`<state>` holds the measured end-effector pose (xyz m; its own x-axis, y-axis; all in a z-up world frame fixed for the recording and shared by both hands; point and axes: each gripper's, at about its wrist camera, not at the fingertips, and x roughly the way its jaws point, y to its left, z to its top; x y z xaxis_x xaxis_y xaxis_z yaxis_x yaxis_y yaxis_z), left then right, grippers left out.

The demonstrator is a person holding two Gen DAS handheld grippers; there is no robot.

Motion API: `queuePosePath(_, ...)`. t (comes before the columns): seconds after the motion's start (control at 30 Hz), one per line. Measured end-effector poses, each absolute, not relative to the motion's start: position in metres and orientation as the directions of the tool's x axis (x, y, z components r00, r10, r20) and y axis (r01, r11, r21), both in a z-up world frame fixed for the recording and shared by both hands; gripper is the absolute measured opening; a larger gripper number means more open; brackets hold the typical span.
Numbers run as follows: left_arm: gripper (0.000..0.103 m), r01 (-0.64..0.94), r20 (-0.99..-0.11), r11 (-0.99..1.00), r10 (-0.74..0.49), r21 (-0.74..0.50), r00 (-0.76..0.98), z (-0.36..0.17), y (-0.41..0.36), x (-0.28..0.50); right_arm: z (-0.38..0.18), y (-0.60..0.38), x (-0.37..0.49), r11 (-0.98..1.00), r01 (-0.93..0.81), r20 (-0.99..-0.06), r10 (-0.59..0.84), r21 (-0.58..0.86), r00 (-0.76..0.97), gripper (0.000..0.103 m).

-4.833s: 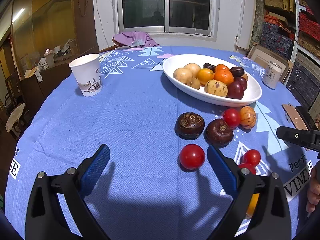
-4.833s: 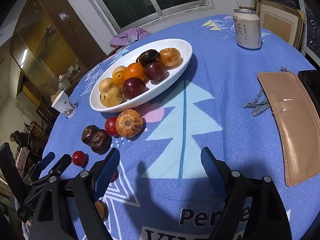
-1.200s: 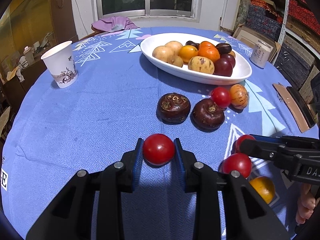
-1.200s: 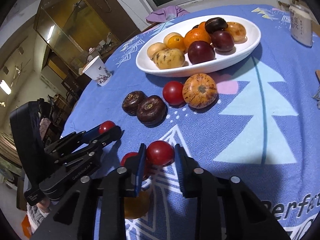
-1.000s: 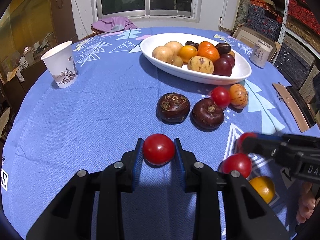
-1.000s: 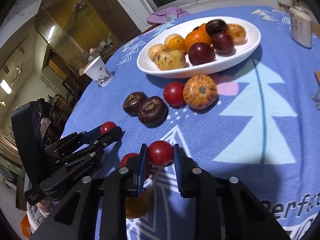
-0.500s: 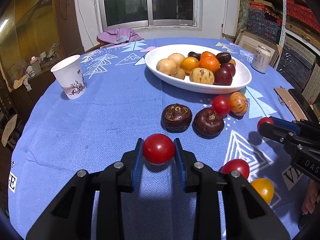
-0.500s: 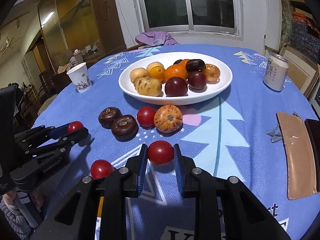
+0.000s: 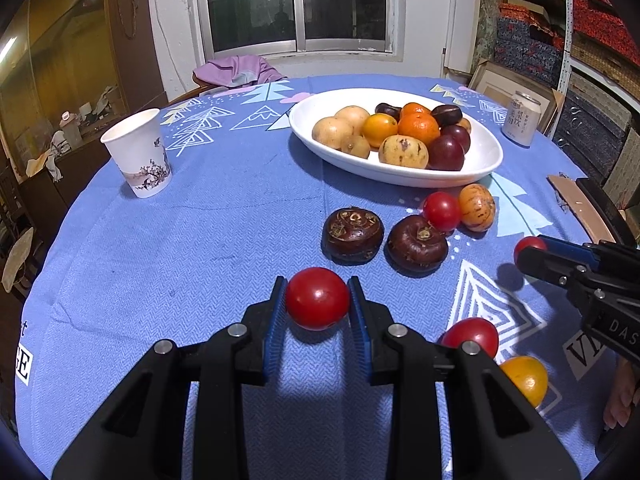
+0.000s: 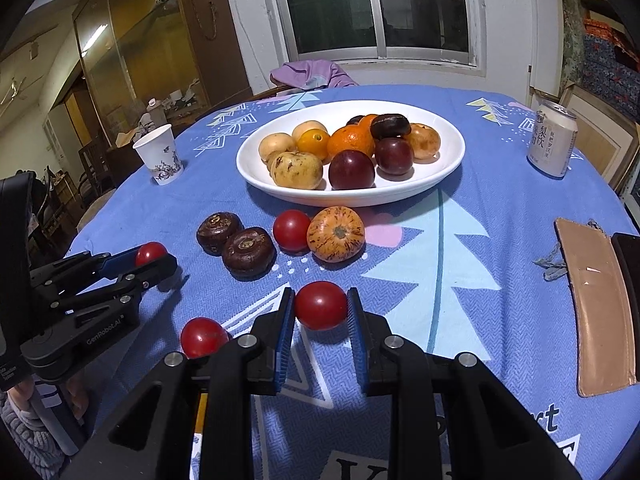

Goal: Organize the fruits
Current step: 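Carry both tomatoes over the white plate and open both tools to release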

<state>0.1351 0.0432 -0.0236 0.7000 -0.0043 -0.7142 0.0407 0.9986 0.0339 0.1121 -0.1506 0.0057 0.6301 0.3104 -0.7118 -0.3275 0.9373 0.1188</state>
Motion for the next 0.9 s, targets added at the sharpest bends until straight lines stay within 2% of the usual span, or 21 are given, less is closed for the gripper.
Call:
queuePosePath(0.17, 0.03, 0.041, -0.709, 0.999, -0.009, 0.028, 0.705, -0.022, 0.045, 0.134, 0.006, -0.151, 0.112, 0.937, -0.328, -0.711, 0.312, 0.12, 0.63, 0.027)
queuePosePath(0.43, 0.03, 0.005, -0.677, 0.994, -0.076, -0.107, 0.732, 0.012, 0.074, 0.134, 0.031, -0.172, 0.116, 0.938, -0.29, -0.657, 0.34, 0.188, 0.673, 0.027)
queuePosePath(0.67, 0.03, 0.039, -0.684, 0.997, -0.069, -0.059, 0.727, 0.043, 0.046, 0.209, 0.07, -0.173, 0.194, 0.954, -0.247, -0.661, 0.296, 0.17, 0.689, 0.026)
queuePosePath(0.9, 0.03, 0.047, -0.732, 0.997, -0.078, -0.063, 0.677, 0.013, 0.022, 0.284, 0.047, -0.145, 0.27, 0.95, -0.24, -0.736, 0.306, 0.198, 0.604, 0.029)
